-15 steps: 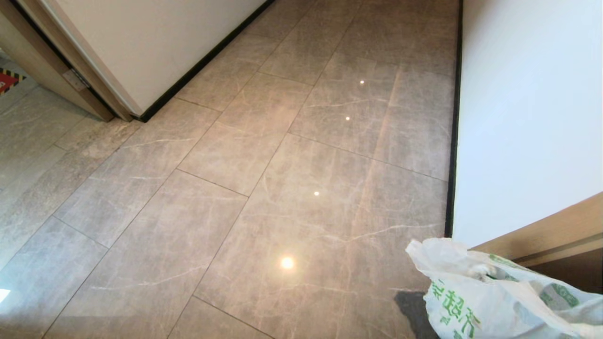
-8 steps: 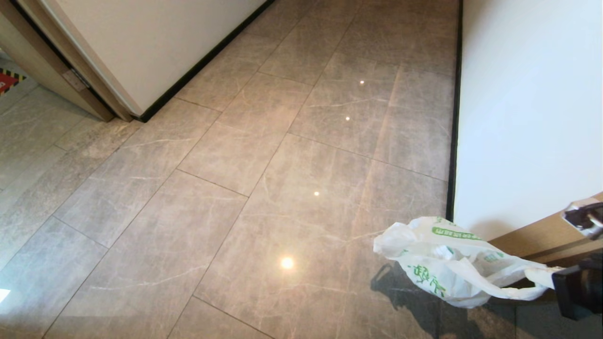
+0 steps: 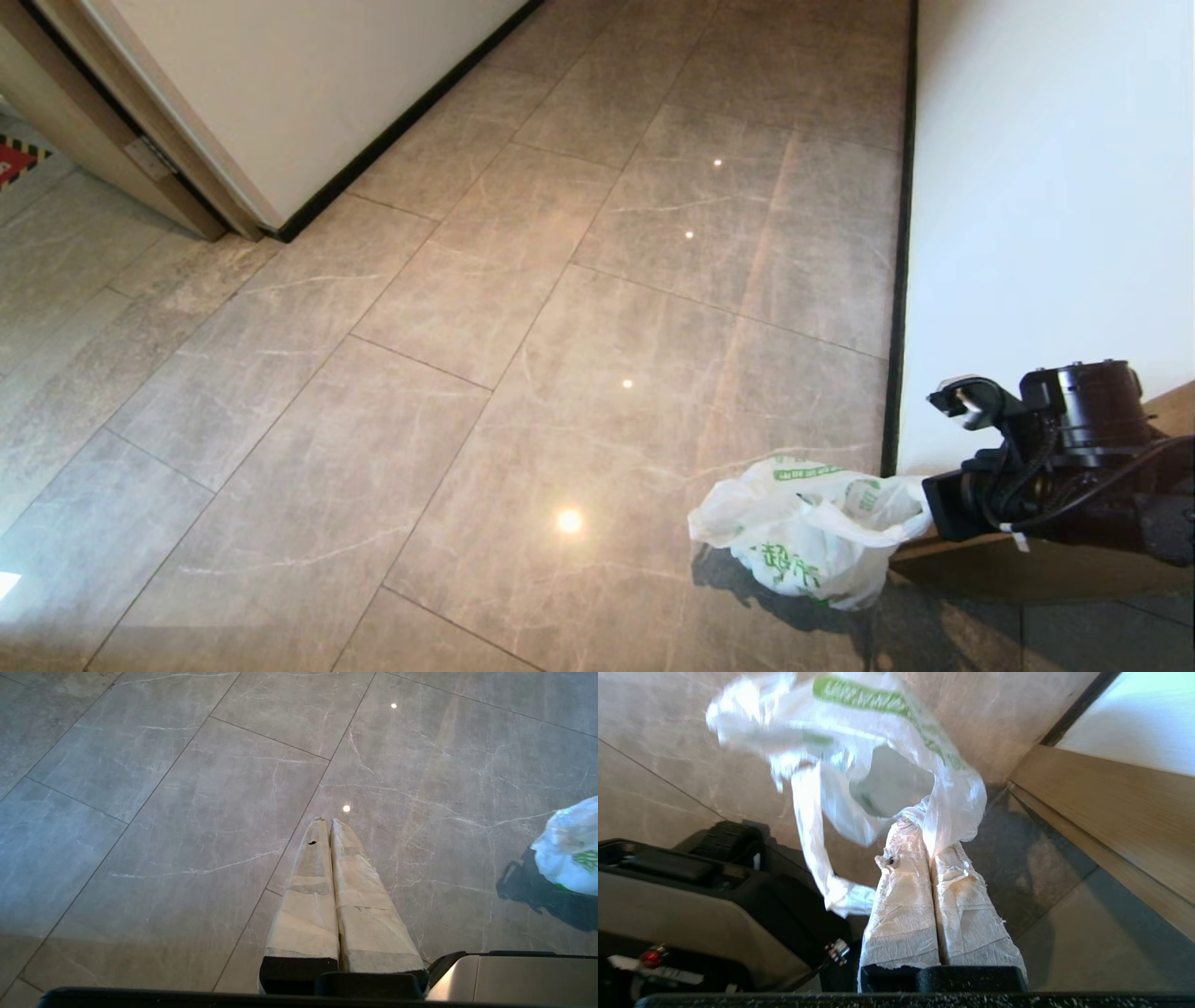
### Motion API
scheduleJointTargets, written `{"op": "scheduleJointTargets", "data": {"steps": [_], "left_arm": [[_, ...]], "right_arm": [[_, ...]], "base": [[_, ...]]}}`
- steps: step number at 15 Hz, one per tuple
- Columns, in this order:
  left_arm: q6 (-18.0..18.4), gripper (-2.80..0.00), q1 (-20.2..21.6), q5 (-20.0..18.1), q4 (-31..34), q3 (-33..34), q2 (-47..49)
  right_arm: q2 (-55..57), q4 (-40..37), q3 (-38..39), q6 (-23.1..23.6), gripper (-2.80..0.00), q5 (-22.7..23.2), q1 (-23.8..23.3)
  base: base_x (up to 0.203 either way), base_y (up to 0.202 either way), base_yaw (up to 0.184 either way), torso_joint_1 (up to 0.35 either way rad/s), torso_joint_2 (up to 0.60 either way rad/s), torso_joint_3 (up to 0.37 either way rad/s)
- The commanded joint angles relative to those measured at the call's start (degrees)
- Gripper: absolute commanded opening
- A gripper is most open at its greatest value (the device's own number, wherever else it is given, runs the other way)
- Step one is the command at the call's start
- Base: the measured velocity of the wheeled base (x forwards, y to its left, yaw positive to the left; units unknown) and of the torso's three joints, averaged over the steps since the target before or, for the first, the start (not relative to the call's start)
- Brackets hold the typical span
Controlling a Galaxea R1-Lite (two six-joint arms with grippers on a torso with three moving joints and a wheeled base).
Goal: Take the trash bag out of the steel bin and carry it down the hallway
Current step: Put the trash bag at the door
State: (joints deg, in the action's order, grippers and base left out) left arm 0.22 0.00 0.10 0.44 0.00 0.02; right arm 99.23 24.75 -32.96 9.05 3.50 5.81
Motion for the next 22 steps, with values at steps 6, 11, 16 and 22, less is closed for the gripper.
{"op": "scheduleJointTargets", "data": {"steps": [6,11,16,22], "left_arm": [[0.0,-2.80,0.0,0.0,0.0,0.0,0.0],[0.0,-2.80,0.0,0.0,0.0,0.0,0.0],[0.0,-2.80,0.0,0.0,0.0,0.0,0.0],[0.0,-2.80,0.0,0.0,0.0,0.0,0.0]], "right_arm": [[18.8,10.0,-3.9,3.8,-2.80,-1.6,1.6],[21.9,12.2,-5.3,4.7,0.00,-1.6,3.0],[15.1,9.0,-4.6,8.3,0.00,-1.0,2.9],[3.1,0.2,-4.5,7.2,0.00,-0.8,5.5]], "base": [[0.000,0.000,0.000,0.000,0.00,0.000],[0.000,0.000,0.000,0.000,0.00,0.000],[0.000,0.000,0.000,0.000,0.00,0.000],[0.000,0.000,0.000,0.000,0.00,0.000]]}}
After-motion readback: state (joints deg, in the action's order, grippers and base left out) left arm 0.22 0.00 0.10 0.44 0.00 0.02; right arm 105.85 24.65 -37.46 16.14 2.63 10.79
